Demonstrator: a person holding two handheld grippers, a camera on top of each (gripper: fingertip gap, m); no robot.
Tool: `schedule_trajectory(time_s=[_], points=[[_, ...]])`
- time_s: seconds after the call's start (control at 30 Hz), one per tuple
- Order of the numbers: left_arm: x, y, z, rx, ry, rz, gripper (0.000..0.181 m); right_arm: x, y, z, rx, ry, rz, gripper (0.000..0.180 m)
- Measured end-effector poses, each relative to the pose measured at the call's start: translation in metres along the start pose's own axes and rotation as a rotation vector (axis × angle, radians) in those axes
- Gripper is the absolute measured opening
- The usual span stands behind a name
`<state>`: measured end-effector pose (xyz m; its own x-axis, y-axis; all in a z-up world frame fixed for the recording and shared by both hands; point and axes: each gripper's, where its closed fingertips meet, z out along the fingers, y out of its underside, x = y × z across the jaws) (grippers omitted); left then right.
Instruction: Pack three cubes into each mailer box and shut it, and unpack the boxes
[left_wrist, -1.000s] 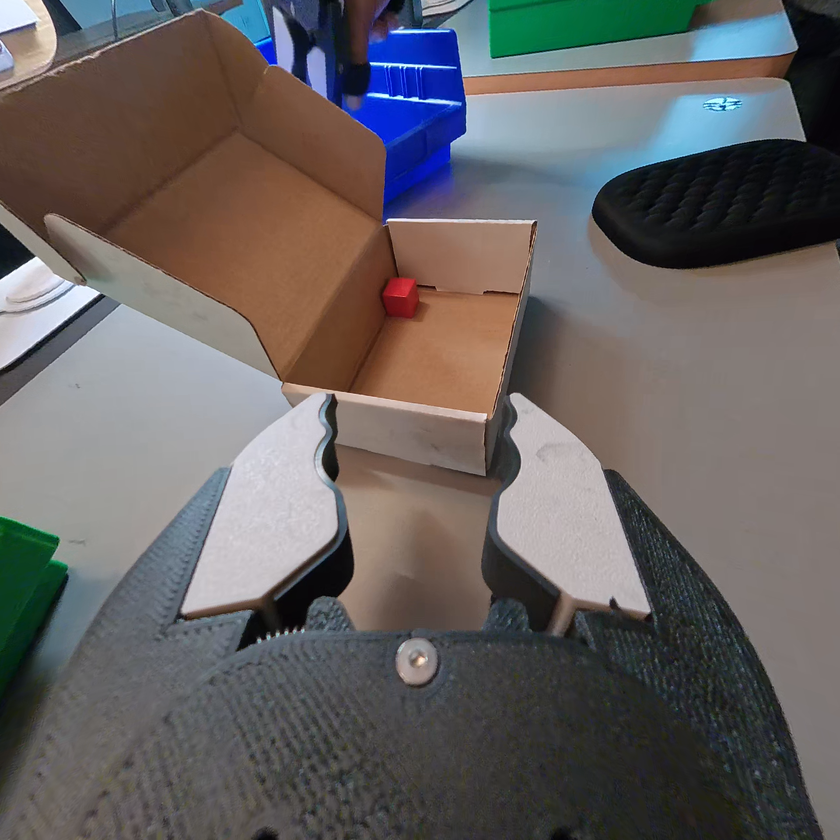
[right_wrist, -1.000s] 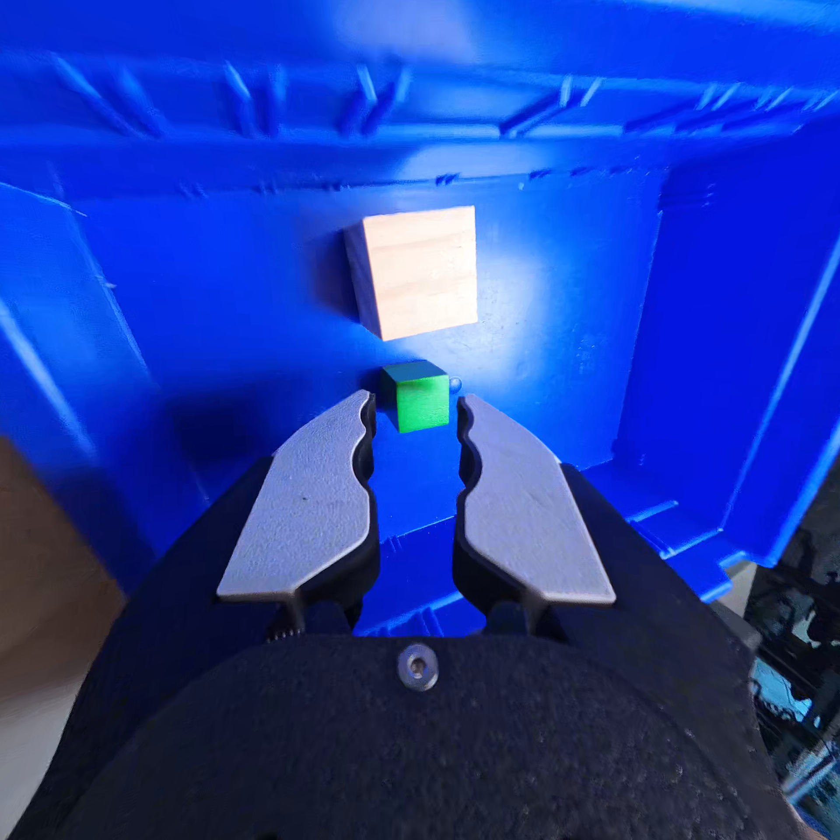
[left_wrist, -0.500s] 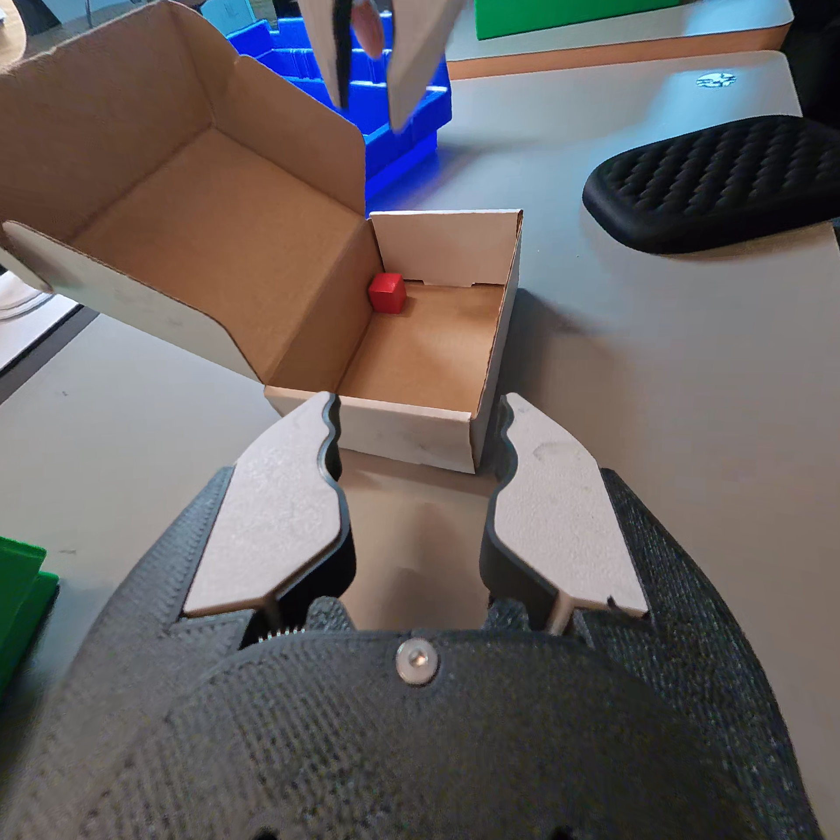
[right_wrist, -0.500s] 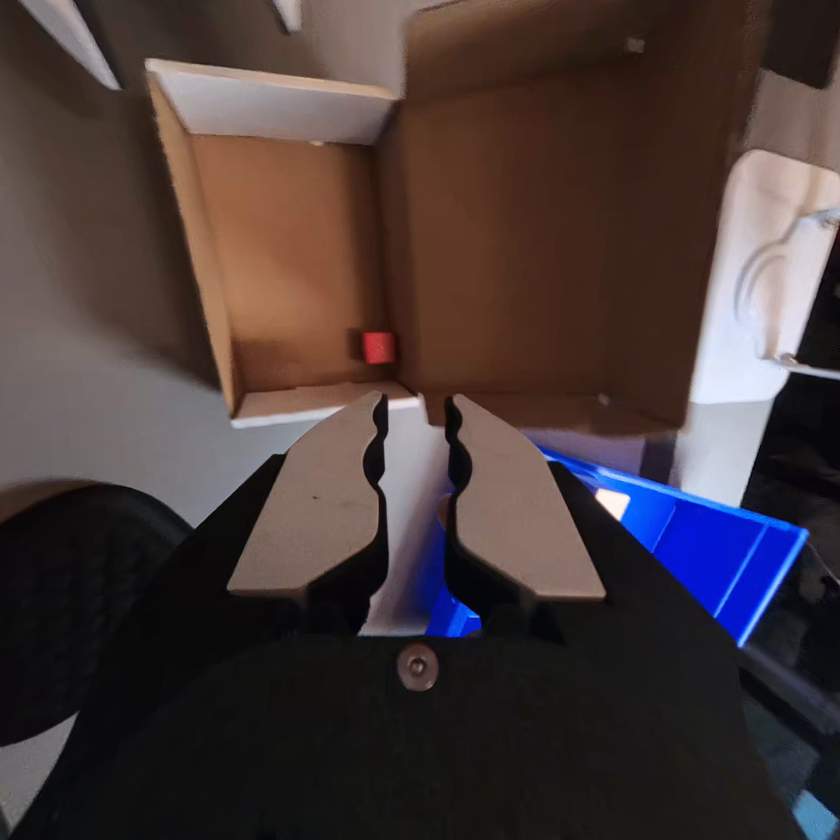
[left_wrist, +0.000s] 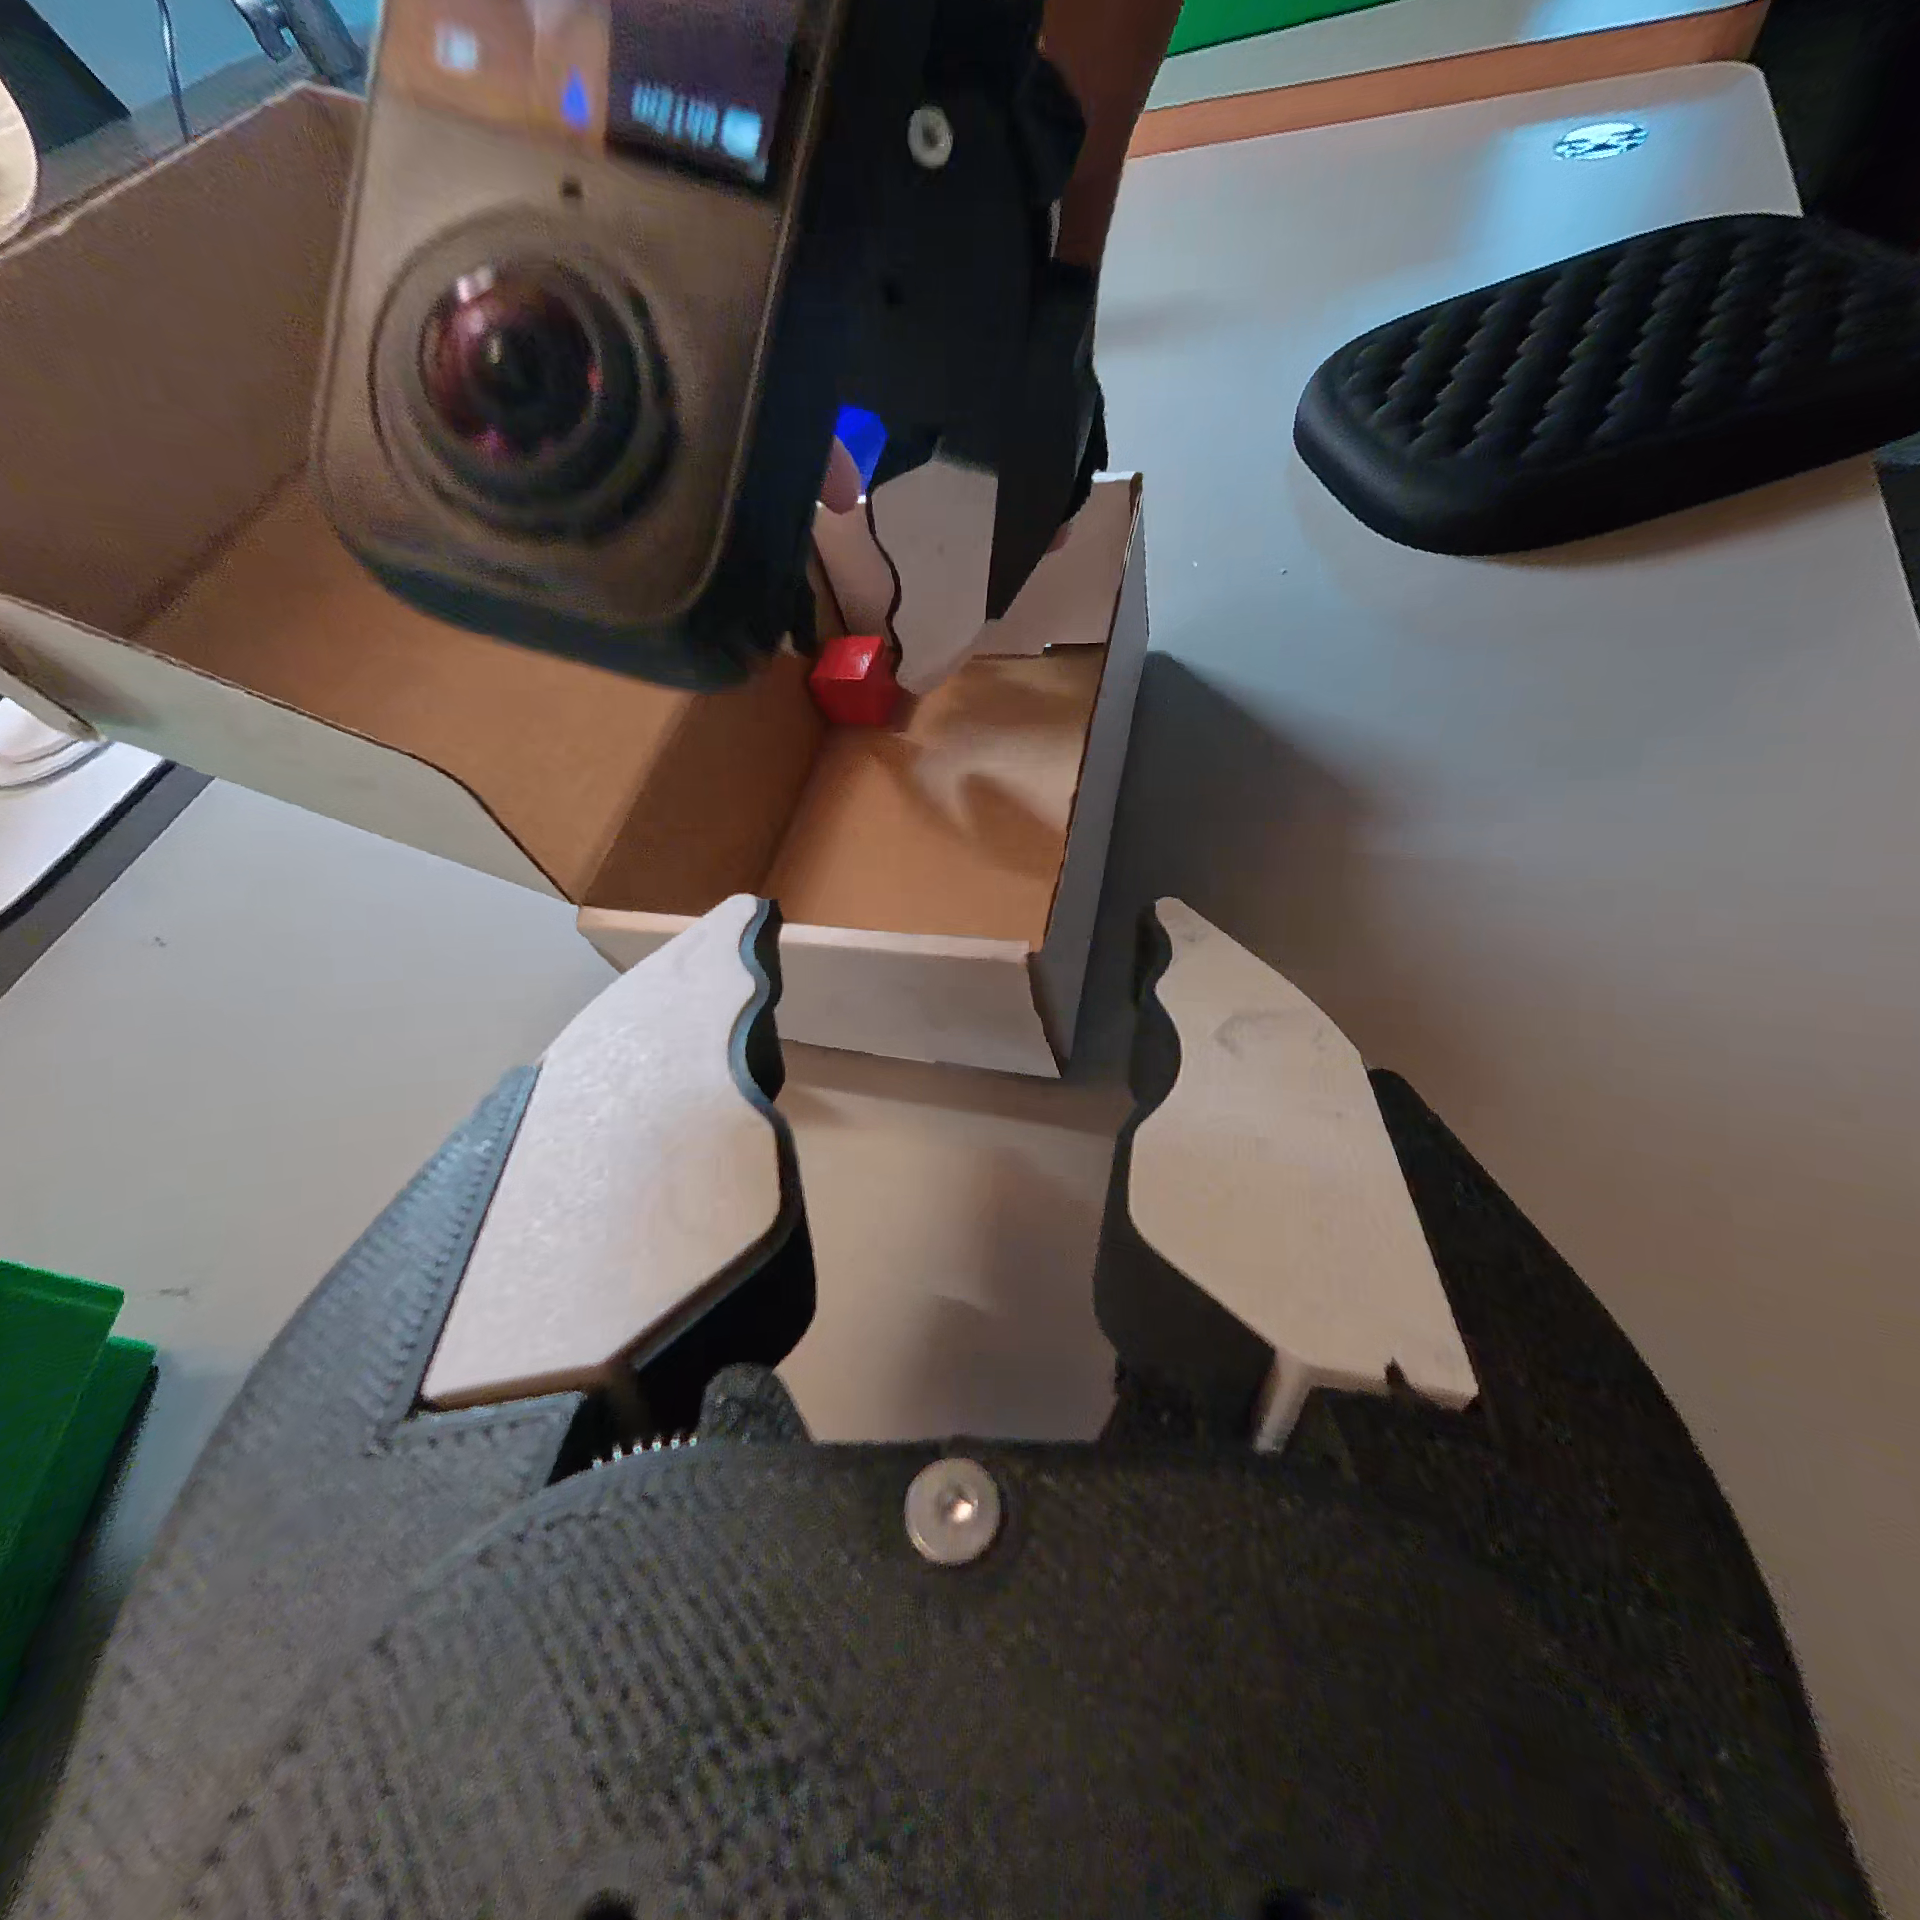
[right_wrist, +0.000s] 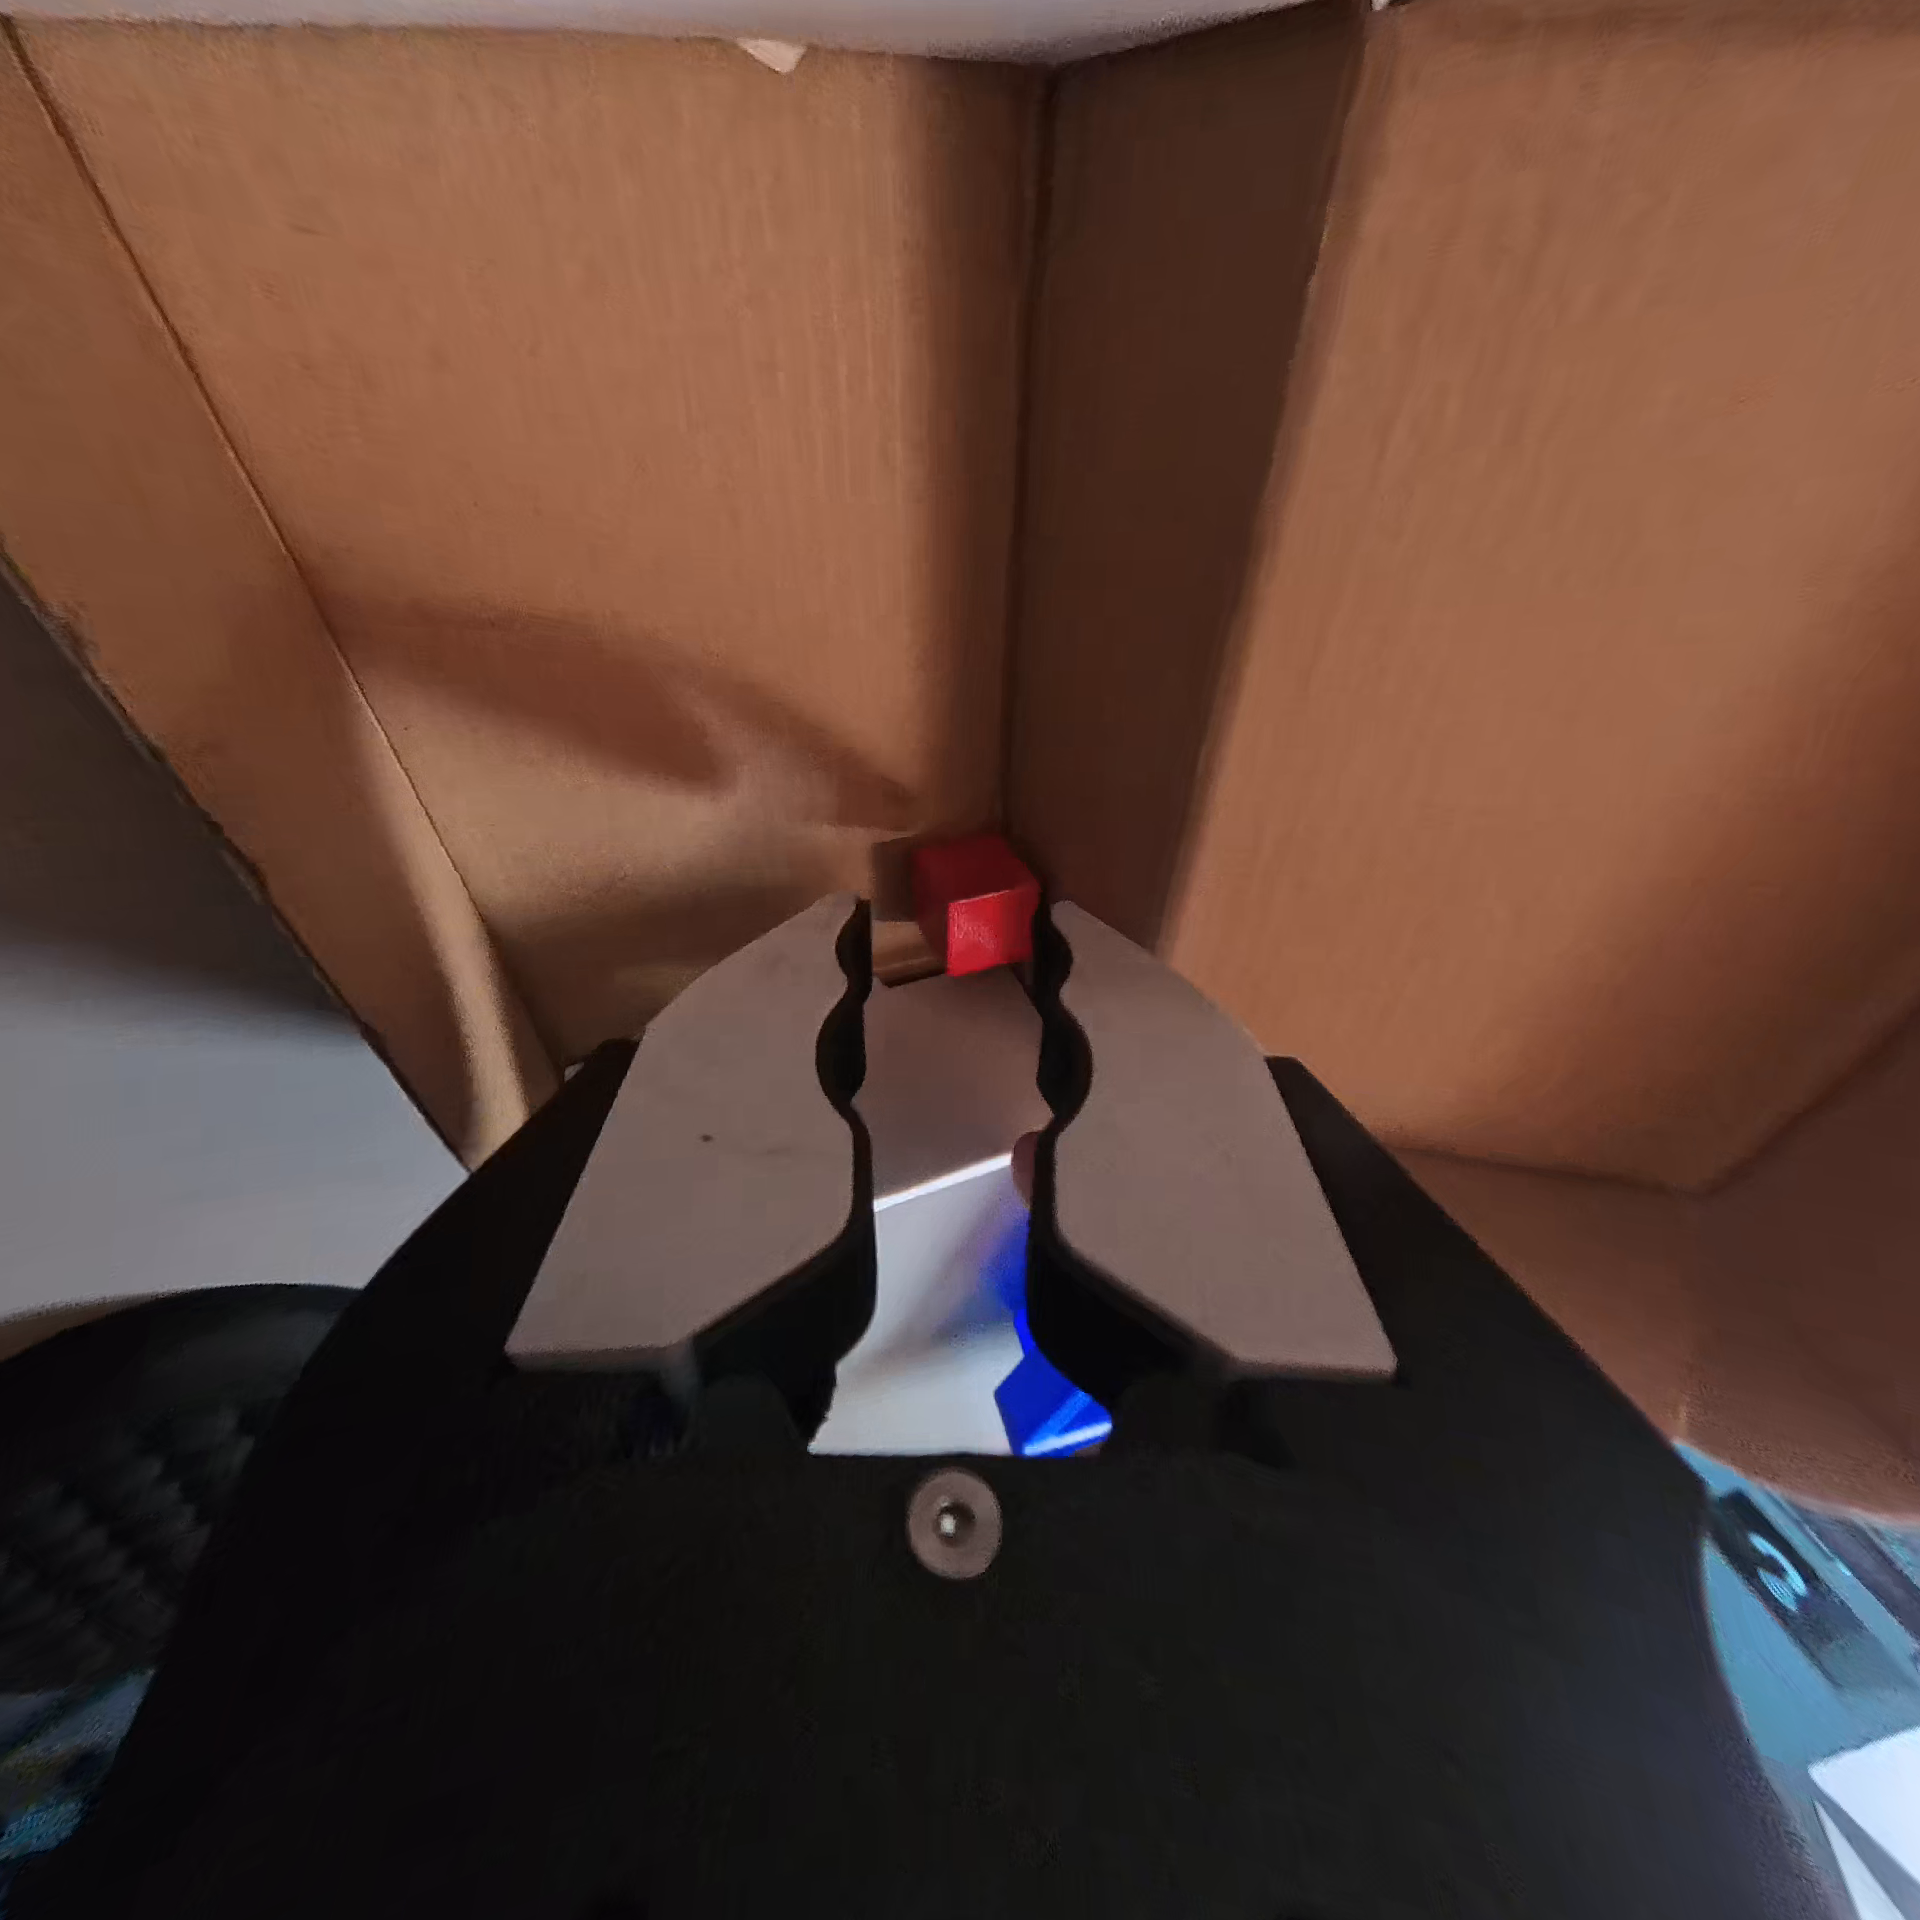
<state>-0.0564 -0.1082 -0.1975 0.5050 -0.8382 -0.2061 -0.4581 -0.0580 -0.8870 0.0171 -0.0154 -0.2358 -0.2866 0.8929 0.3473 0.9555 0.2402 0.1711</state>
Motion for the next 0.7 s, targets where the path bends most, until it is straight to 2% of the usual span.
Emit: schedule_trajectory(time_s=[0.23,0.3,0.5,0.6,0.7], points=[[0.002,-0.001,-0.001,-0.002,0.0,0.021,0.065,0.001,0.004,0.012,-0.063,0.032,-0.031,0.027],[0.002,-0.001,-0.001,0.0,0.001,0.021,0.064,0.001,0.005,0.014,-0.064,0.044,-0.03,0.022],[0.002,0.0,0.0,-0.006,0.002,0.022,0.064,-0.018,-0.01,0.008,0.067,-0.038,-0.014,0.01],[0.003,0.001,0.0,-0.008,0.004,0.021,0.064,-0.011,-0.005,0.002,0.066,-0.013,-0.005,0.018],[0.003,0.001,0.001,-0.012,0.005,0.024,0.064,-0.002,0.006,0.002,-0.014,0.046,-0.048,0.02]])
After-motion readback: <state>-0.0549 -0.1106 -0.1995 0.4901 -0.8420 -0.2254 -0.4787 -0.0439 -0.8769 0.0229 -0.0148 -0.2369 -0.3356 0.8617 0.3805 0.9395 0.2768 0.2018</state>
